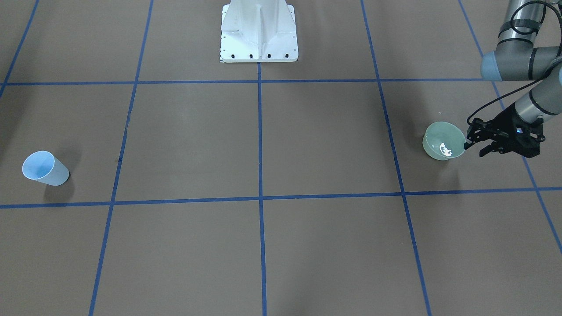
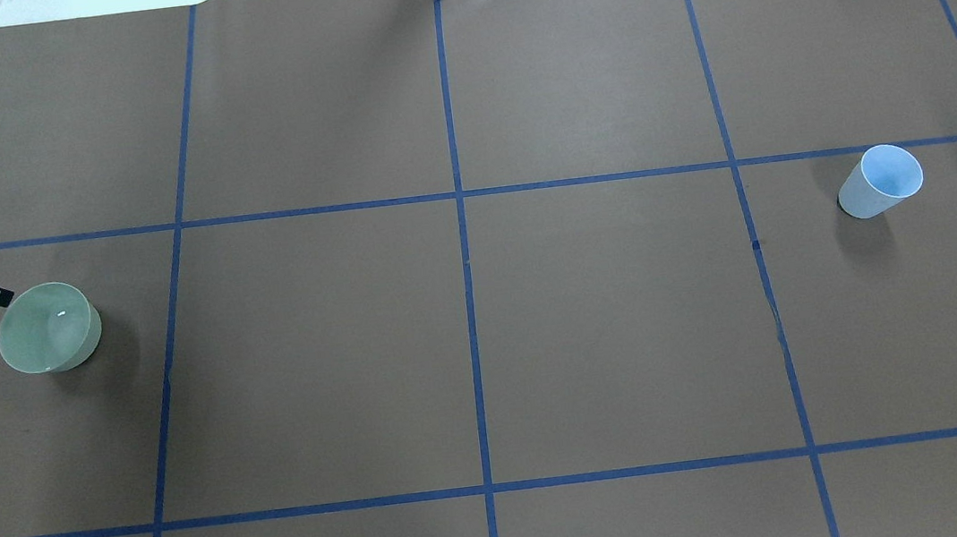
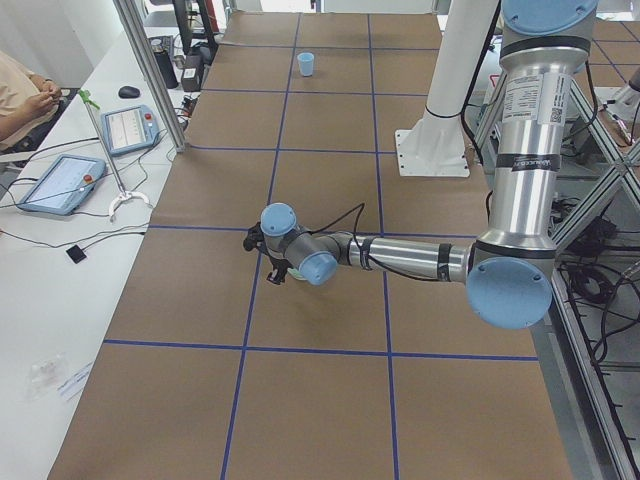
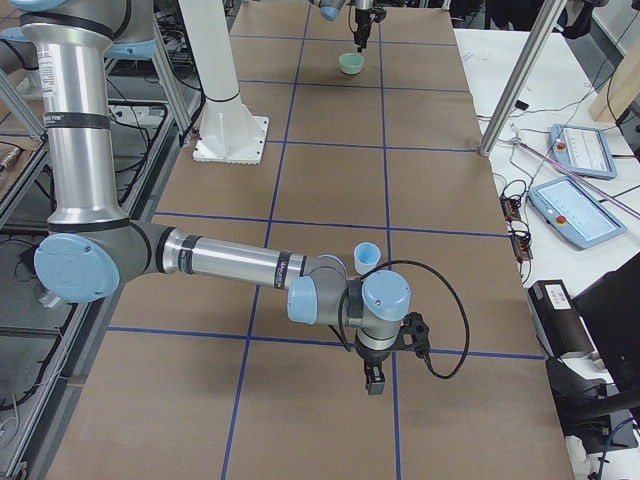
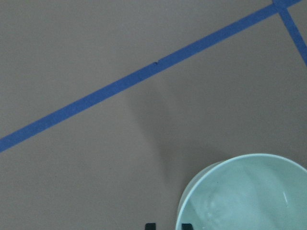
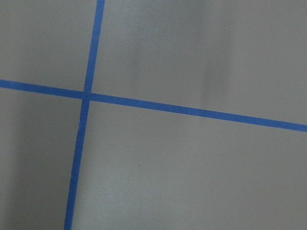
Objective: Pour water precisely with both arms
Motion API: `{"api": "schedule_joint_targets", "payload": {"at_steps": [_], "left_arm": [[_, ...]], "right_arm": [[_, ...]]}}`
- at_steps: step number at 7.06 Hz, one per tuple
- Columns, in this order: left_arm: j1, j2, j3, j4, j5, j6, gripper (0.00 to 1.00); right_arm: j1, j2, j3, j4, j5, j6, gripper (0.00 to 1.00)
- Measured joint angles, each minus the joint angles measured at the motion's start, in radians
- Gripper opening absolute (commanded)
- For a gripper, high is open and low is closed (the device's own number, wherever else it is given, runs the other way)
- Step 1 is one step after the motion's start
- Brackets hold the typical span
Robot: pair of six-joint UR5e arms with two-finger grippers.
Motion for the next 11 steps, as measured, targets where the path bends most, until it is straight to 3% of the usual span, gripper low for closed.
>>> {"api": "schedule_joint_targets", "payload": {"at_steps": [4, 7, 11], "left_arm": [[-0.175, -0.005, -0.024, 0.098, -0.048, 0.094, 1.00], [-0.347, -0.009, -0.029, 0.346, 0.003, 0.446, 1.00], [-0.465, -0.020, -0.065, 0.542, 0.031, 0.563, 1.00]], "right_arm": [[-0.001, 0.001, -0.007, -0.001, 0.002, 0.000, 1.00], [-0.001, 0.001, -0.008, -0.001, 0.000, 0.000, 1.00], [-0.002, -0.001, -0.010, -0.002, -0.003, 0.000, 1.00]]}}
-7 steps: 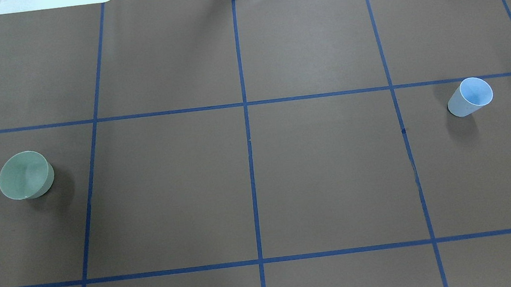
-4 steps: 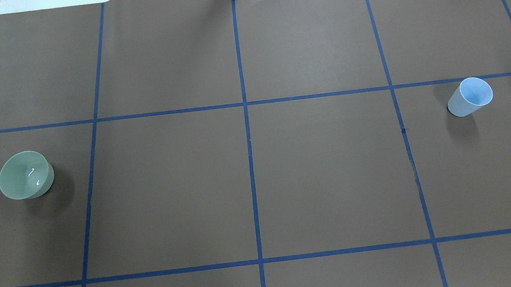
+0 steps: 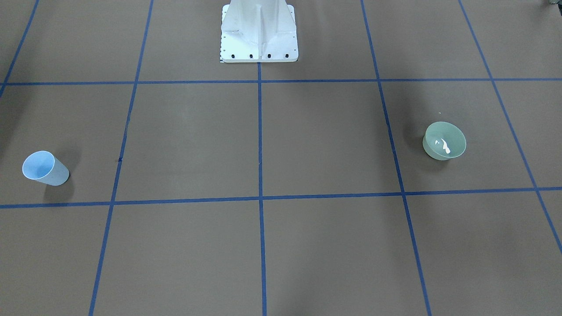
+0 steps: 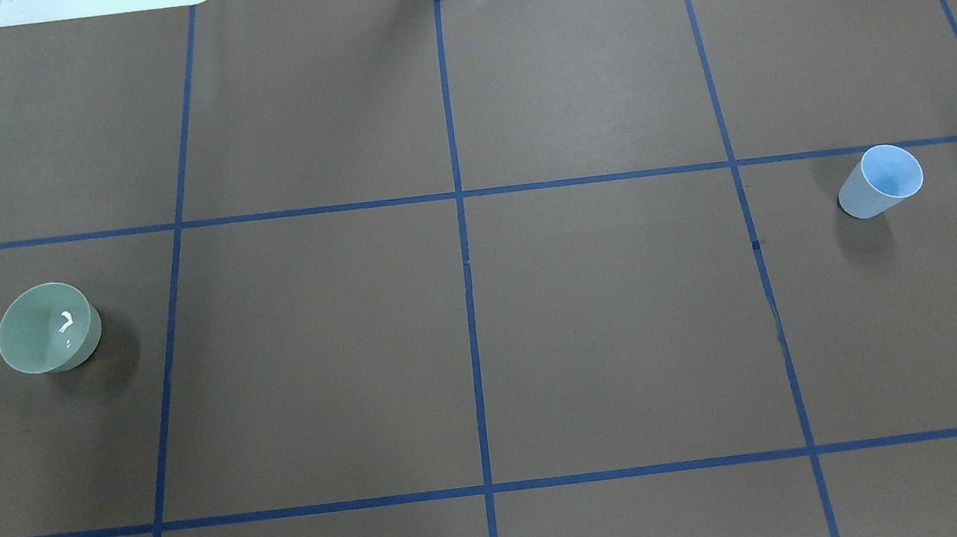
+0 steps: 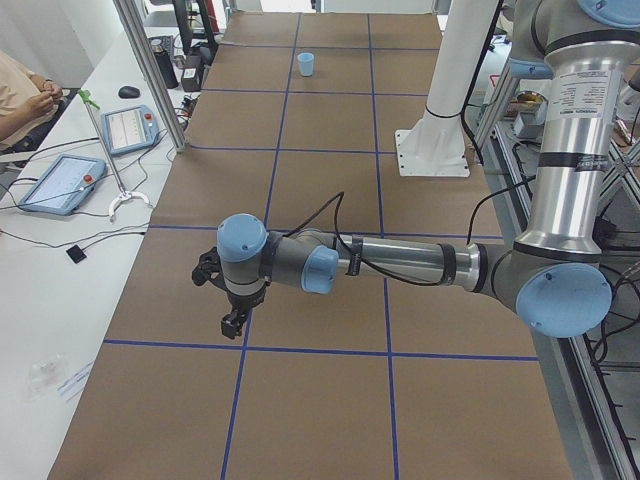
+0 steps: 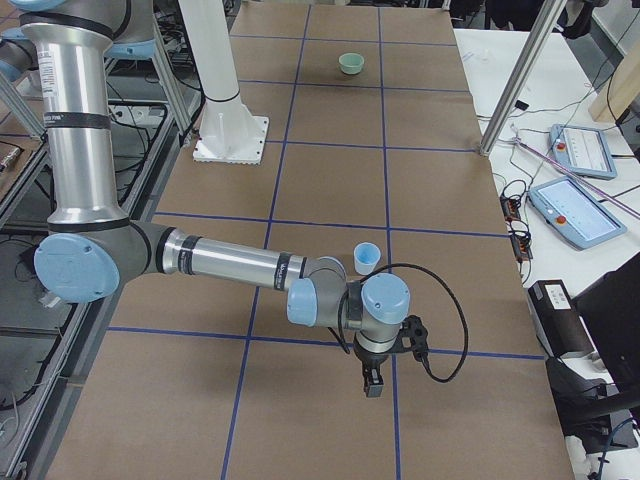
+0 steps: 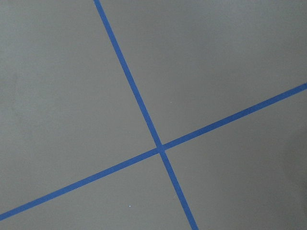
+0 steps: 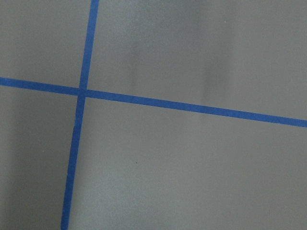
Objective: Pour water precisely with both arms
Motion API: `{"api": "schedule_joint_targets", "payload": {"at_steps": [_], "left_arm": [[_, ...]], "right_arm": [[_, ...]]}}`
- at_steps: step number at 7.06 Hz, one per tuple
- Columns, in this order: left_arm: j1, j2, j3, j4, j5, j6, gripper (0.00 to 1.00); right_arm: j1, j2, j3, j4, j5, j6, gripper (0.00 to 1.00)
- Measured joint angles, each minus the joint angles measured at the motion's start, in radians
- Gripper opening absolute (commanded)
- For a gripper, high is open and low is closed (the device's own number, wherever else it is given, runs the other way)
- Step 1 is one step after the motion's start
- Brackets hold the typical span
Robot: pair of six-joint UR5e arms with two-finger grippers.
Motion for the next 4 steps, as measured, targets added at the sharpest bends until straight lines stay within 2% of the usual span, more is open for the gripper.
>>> {"api": "schedule_joint_targets", "payload": {"at_steps": [2, 4], "left_arm": [[-0.022, 0.006, -0.015, 0.119, 0.014, 0.001, 1.00], [-0.039, 0.024, -0.018, 0.136, 0.013, -0.039, 1.00]], "right_arm": [[0.000, 0.000, 0.001, 0.001, 0.004, 0.000, 1.00], [-0.001, 0.000, 0.002, 0.001, 0.005, 0.000, 1.00]]}}
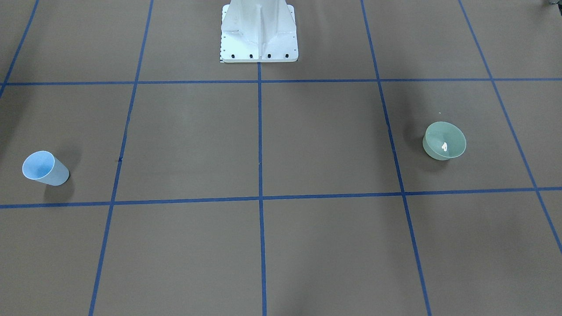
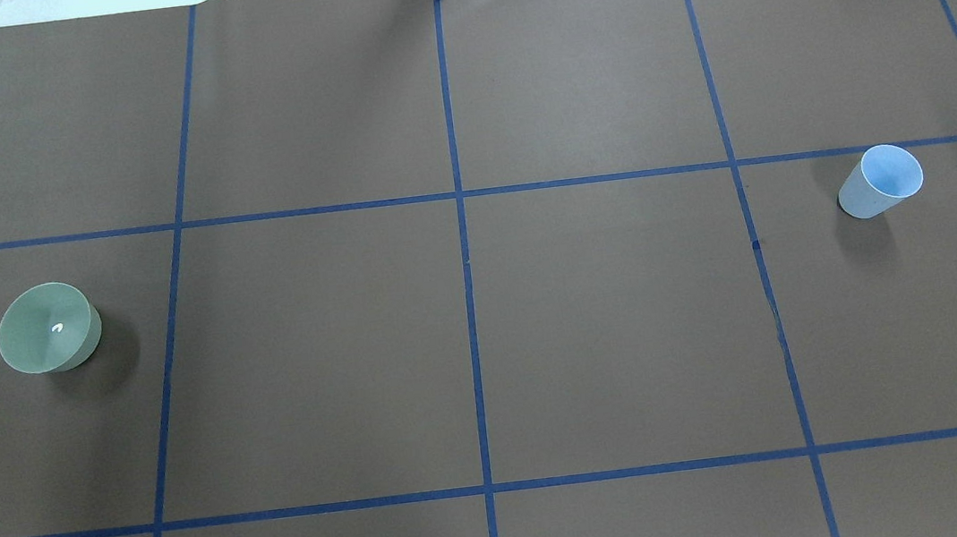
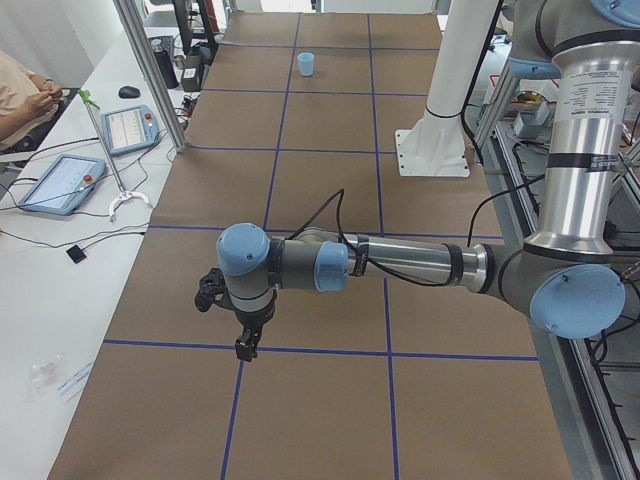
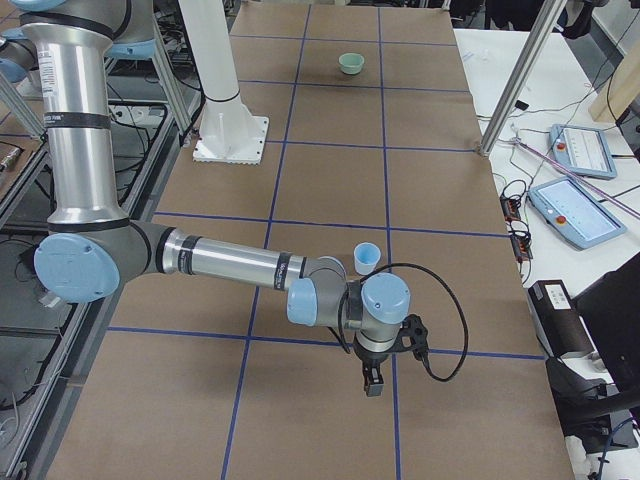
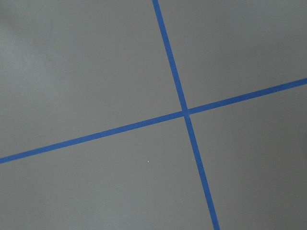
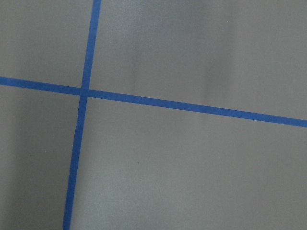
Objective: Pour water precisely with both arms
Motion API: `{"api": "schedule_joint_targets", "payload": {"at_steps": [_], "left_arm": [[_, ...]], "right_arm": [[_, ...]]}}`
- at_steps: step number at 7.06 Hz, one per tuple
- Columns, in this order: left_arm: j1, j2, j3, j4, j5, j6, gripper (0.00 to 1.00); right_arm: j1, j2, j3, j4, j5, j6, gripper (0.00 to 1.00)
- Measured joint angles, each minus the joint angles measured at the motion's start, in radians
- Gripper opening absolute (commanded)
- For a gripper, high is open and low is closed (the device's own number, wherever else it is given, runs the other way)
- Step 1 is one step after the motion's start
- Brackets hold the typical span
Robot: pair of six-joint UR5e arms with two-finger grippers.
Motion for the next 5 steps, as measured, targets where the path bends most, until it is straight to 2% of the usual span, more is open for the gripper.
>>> {"api": "schedule_joint_targets", "payload": {"at_steps": [5], "left_arm": [[0.003, 0.022, 0.001, -0.012, -0.001, -0.069, 1.00]], "right_arm": [[0.000, 0.002, 0.007, 0.000, 0.001, 0.001, 1.00]]}}
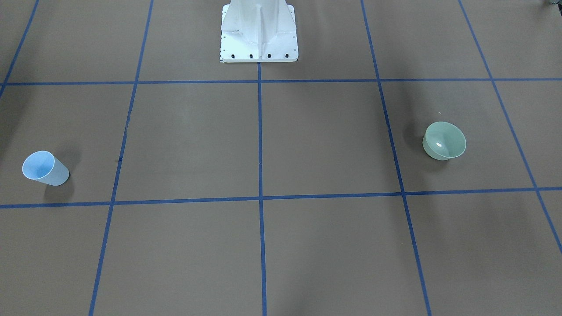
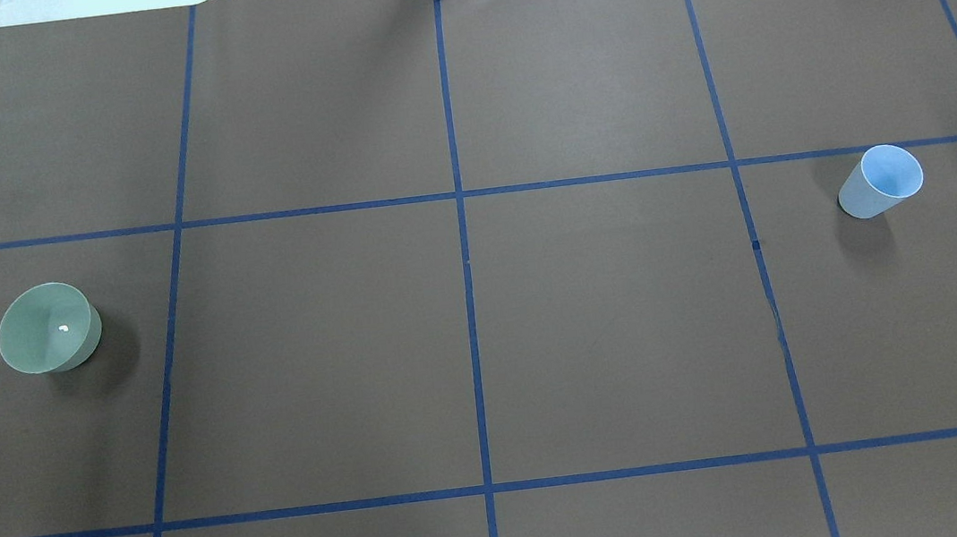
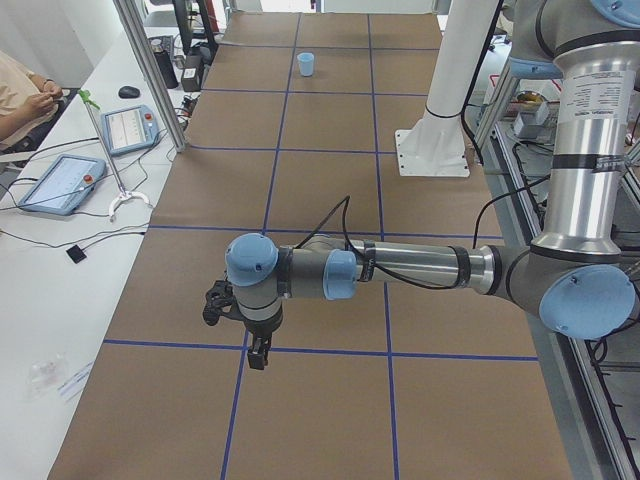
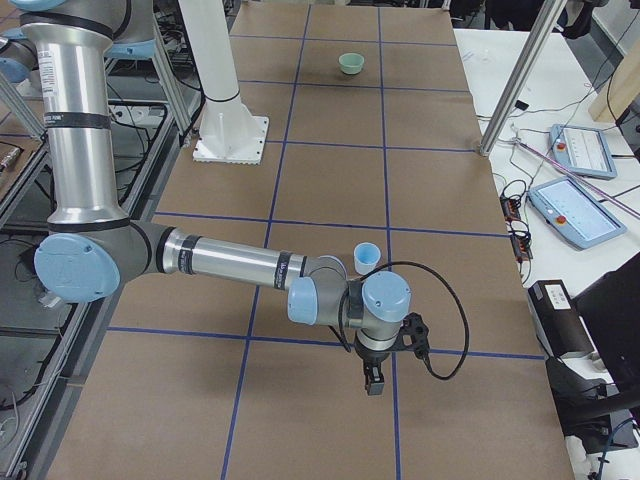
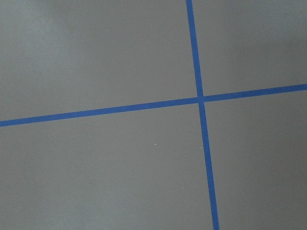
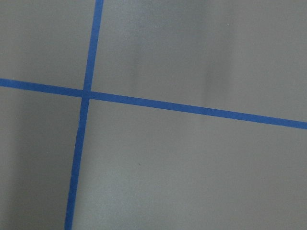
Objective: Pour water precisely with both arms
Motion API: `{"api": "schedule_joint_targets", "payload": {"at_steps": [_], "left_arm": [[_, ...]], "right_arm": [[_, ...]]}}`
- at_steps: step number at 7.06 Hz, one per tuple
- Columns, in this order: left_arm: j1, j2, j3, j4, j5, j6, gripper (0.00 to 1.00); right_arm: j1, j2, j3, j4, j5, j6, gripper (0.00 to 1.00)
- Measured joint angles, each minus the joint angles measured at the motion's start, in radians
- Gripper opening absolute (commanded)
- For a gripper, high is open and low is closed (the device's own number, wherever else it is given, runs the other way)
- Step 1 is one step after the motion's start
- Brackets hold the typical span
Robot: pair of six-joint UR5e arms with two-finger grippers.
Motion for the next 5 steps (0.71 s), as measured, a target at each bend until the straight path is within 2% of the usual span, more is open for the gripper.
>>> {"api": "schedule_joint_targets", "payload": {"at_steps": [5], "left_arm": [[0.002, 0.001, -0.005, -0.009, 0.005, 0.004, 1.00]], "right_arm": [[0.000, 0.000, 0.002, 0.000, 0.000, -0.001, 1.00]]}}
